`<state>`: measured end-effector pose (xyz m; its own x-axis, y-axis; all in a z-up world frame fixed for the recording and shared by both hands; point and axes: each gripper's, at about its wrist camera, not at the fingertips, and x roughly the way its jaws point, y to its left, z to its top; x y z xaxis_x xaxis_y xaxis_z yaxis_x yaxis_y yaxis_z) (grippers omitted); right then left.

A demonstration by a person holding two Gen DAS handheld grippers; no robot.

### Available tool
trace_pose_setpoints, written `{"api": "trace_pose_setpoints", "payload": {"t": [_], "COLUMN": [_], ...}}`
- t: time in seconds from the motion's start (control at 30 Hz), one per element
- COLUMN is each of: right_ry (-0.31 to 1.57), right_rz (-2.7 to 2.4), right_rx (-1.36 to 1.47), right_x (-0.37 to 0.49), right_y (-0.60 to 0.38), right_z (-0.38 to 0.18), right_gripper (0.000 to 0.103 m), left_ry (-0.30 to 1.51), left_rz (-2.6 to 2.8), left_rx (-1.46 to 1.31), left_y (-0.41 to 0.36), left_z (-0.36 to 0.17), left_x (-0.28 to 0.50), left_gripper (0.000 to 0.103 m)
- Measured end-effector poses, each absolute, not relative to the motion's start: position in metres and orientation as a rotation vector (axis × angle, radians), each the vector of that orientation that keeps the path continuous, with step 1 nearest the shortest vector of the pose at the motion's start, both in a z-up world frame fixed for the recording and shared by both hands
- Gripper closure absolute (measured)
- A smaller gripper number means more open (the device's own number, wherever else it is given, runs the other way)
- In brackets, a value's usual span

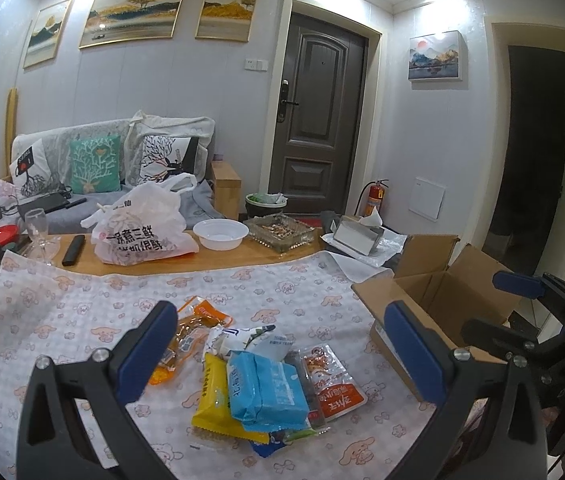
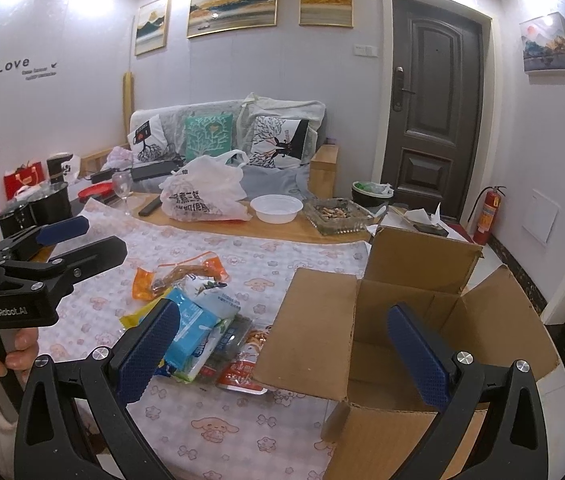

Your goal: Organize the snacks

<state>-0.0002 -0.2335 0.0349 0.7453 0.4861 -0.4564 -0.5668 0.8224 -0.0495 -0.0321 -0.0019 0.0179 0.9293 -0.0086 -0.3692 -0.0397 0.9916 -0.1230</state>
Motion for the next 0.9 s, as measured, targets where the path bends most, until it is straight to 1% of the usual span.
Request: {"api": "trace_pose_setpoints", "payload": {"t": [0.77, 0.9], "right_ry": [0.475, 0.489], "right_rz": [0.594, 0.611], "right_rx": [-0.167, -0.143], "right_x": [0.002, 0.002], "right_y": [-0.236, -0.233], "right_z": [0.03, 0.028], "right_gripper": [0.0, 0.0], "left_ry": [0.418, 0.46], "left_rz": [0.042, 0.06], "left_rx": [-0.124, -0.08], "left_y": [0.005, 0.012], "left_z": [0.012, 0.015], "left_x": [-0.022, -0.02], "left_gripper": [0.001, 0.001]}}
